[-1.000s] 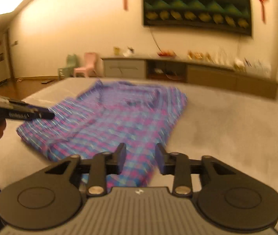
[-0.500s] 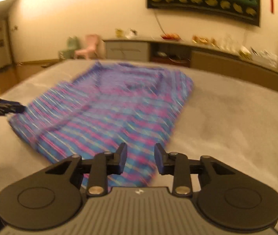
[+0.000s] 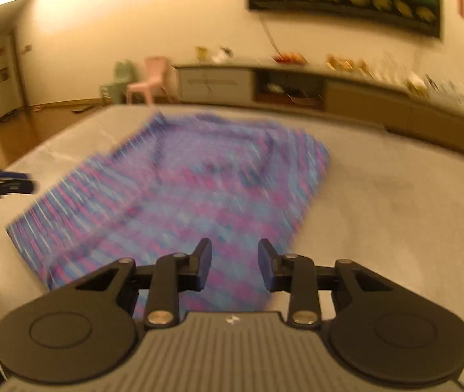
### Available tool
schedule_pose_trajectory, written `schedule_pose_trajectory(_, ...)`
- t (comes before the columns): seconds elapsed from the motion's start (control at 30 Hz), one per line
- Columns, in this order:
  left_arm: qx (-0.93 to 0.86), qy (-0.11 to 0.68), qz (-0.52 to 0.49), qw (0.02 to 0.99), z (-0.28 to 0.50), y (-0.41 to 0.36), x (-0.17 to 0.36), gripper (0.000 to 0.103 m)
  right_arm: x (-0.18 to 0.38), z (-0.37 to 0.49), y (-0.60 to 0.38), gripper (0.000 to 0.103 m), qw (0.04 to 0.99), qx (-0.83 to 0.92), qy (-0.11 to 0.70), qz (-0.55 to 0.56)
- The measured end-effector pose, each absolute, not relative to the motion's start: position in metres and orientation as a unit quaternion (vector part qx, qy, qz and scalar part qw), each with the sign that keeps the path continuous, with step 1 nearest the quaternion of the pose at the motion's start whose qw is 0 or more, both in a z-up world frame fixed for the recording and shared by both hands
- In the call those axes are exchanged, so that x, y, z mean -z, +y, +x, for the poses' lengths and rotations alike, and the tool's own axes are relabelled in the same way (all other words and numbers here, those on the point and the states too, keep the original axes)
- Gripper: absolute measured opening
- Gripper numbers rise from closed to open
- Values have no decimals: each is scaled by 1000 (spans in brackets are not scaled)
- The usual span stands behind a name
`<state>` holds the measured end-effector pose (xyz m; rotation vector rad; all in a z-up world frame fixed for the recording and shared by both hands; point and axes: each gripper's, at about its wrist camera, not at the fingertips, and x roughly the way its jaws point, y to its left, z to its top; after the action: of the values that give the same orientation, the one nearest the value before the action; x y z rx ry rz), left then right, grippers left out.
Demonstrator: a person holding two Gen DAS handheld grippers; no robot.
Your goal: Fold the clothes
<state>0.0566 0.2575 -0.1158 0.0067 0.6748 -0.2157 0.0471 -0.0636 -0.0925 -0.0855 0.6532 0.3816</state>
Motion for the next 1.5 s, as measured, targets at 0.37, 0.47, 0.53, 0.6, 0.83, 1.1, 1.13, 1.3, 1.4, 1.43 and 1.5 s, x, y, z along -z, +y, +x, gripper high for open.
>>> schedule_pose_trajectory(0.37, 124, 412, 41, 902, 161, 257, 146, 29, 144, 148, -55, 34, 889, -203, 403, -79)
schedule_pose_trajectory(0.47, 148, 403, 70, 900, 158, 268, 126, 33, 125, 159, -69, 36, 883, -234, 402, -68)
schedule_pose_trajectory(0.53, 148, 368, 79, 915, 173, 281, 103, 41, 104, 178, -75, 48, 894, -235, 376, -65)
schedule_pose_trajectory(0.6, 145, 339, 87, 925, 196, 291, 85, 53, 88, 203, -81, 56, 906, -227, 352, -61)
schedule_pose_trajectory(0.83, 162, 368, 95, 911, 335, 276, 89, 73, 105, 327, -74, 72, 903, -206, 374, -45)
schedule_pose_trajectory(1.1, 176, 412, 136, 884, 416, 235, 133, 72, 146, 379, -67, 61, 871, -243, 424, -46)
schedule_pose_trajectory(1.13, 178, 421, 140, 878, 421, 231, 139, 64, 150, 380, -65, 49, 865, -249, 432, -49)
schedule_pose_trajectory(1.3, 182, 395, 145, 889, 409, 223, 146, 0, 141, 361, -60, 1, 873, -261, 407, -69)
schedule_pose_trajectory(1.4, 196, 343, 128, 910, 378, 228, 126, 0, 102, 318, -66, 0, 894, -276, 349, -54)
schedule_pose_trajectory(1.43, 200, 326, 119, 916, 364, 233, 117, 0, 86, 298, -68, 0, 900, -283, 329, -53)
schedule_pose_trajectory(1.5, 205, 294, 92, 929, 328, 249, 97, 0, 54, 244, -69, 0, 910, -297, 284, -54)
